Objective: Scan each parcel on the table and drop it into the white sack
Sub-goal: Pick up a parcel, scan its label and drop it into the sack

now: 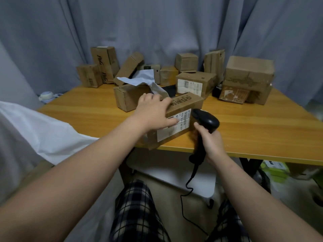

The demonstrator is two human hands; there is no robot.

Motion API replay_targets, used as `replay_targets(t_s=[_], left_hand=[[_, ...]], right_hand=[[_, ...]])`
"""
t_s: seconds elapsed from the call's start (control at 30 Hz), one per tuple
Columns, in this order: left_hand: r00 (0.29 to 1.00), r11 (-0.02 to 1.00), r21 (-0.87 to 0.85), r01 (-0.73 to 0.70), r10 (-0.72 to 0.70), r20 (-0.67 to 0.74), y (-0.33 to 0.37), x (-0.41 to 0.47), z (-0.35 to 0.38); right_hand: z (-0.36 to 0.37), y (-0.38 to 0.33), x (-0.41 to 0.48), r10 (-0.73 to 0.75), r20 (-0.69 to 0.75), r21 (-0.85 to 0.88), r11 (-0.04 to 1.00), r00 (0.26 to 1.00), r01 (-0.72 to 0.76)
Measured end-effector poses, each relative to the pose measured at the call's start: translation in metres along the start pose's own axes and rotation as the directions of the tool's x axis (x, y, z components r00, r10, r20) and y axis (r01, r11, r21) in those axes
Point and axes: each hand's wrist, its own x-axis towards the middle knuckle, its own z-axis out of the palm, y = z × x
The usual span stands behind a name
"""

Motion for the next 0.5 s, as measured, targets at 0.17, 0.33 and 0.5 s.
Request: replay_targets(t_s=[0.17, 0.33, 0.5], left_hand=[[0.977, 1.000, 0.001, 0.023, -0.023, 0.212, 0.019, 0.031, 0.004], [0.978, 0.760, -0.634, 0.143, -0.208, -0.029, 0.003, 0.023, 0.000], [0.956, 0.323, -0.937, 0.133, -0.290, 0.036, -0.028, -0.009, 0.026]], right_hand=[[-0.001, 0.001, 0.000, -0.036, -0.022, -0.106, 0.994, 0.999, 0.034], [0.000, -0.005, -0.005, -0.117, -0.009, -0.103, 0.988, 0.993, 0.115], [0.009, -0.019, -0.018, -0.302, 0.034, -0.129, 0.944, 0.953, 0.303]])
